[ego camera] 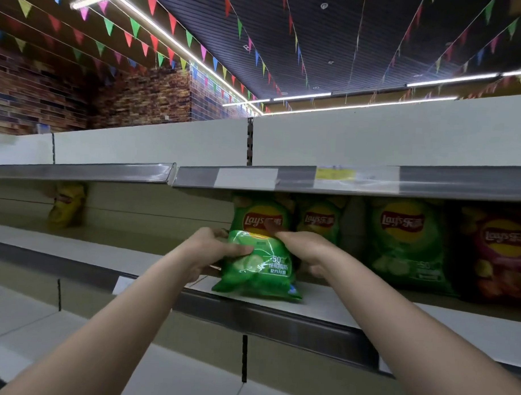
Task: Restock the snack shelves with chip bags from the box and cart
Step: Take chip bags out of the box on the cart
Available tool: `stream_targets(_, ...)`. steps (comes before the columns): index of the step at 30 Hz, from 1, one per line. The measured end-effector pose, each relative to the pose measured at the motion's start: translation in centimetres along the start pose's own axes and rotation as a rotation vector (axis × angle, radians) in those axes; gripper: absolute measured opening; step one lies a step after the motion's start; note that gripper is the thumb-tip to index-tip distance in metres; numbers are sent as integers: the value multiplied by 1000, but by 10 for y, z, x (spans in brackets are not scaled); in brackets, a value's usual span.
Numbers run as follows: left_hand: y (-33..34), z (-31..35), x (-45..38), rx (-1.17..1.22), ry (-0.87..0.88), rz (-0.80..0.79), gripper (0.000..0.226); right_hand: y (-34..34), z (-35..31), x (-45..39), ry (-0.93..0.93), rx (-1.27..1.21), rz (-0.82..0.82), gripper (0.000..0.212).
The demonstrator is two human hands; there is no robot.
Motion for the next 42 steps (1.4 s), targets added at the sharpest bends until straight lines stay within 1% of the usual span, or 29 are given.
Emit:
stream_targets(1,-1,-2,-12,-16,-9,-4,67,3,-2,-10,-17,13,12,69)
stream_targets(2,-2,-5,-25,-29,-22,-10,63,7,-5,-17,-38,23,28,74)
stream_targets(4,0,-7,-48,-54,-37,-35,48,10,-12,-32,-83,67,76,80)
stream_targets(7,3,-6,-71,-60,11,-57,22,11,-17,-50,-100,141,76,72)
stream_targets(8,3,-6,-77,-77,51,-61,20,12,-18,-55,-96,154,62,71)
stream_targets(11,2,-12,-95,-110,121,-96,28,17,-16,-63,-76,267,63,70)
stream_targets(14,4,-24,-107,-135,103,-154,34,22,-9,-71,-54,344,55,60)
stream_targets(16,7,-29,-113,-156,105,-188,41,24,-4,-75,-49,363,69,59)
stream_targets(18,9,-36,-119,-154,124,-203,46,26,2,-78,-53,420,118,66)
stream_targets(21,14,-44,-122,-202,205,-167,46,31,7,-75,-35,567,250,90)
stream_targets(22,15,-45,-121,-233,229,-141,50,33,7,-72,-37,606,284,95)
stream_targets(24,15,-44,-118,-293,242,-92,60,36,4,-64,-23,601,336,98)
stream_targets(25,13,-43,-115,-339,246,-60,64,36,3,-59,-15,580,343,95)
stream_targets(26,12,-41,-111,-408,257,-17,66,35,0,-53,-15,570,351,87)
stream_targets(27,8,-38,-104,-471,274,27,64,35,-3,-45,-19,562,370,74)
stream_targets(28,5,-34,-94,-490,301,67,56,33,-4,-38,-38,525,394,59)
stream_targets(30,-3,-30,-73,-396,344,71,28,31,-7,-21,-42,346,441,36)
stream_targets(31,-3,-30,-59,-297,378,29,22,29,-7,-3,-34,245,452,30)
stream_targets(33,-2,-30,-38,-44,443,-39,17,28,-9,22,-103,151,417,27)
stream_targets(34,2,-29,-25,57,485,-99,10,26,-7,39,-151,162,428,27)
stream_targets(35,6,-27,-12,135,524,-160,7,25,-4,56,-193,196,450,29)
stream_targets(37,22,-25,11,256,541,-279,13,19,1,87,-235,237,472,32)
stream_targets(38,32,-21,25,293,537,-345,12,13,5,103,-238,241,491,30)
stream_targets(40,53,-15,50,337,537,-463,11,-2,11,134,-218,250,555,18)
stream_targets(42,80,-9,73,375,530,-560,9,-22,18,167,-195,276,647,11)
Point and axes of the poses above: each hand's wrist, its own x-axis away from the middle knuckle, its own y-axis out of the palm, z = x × y, the point moved 1 cm from there along -x, towards the middle knuckle, and after that the axes turned 7 degrees about z, right-handed, at the moved point
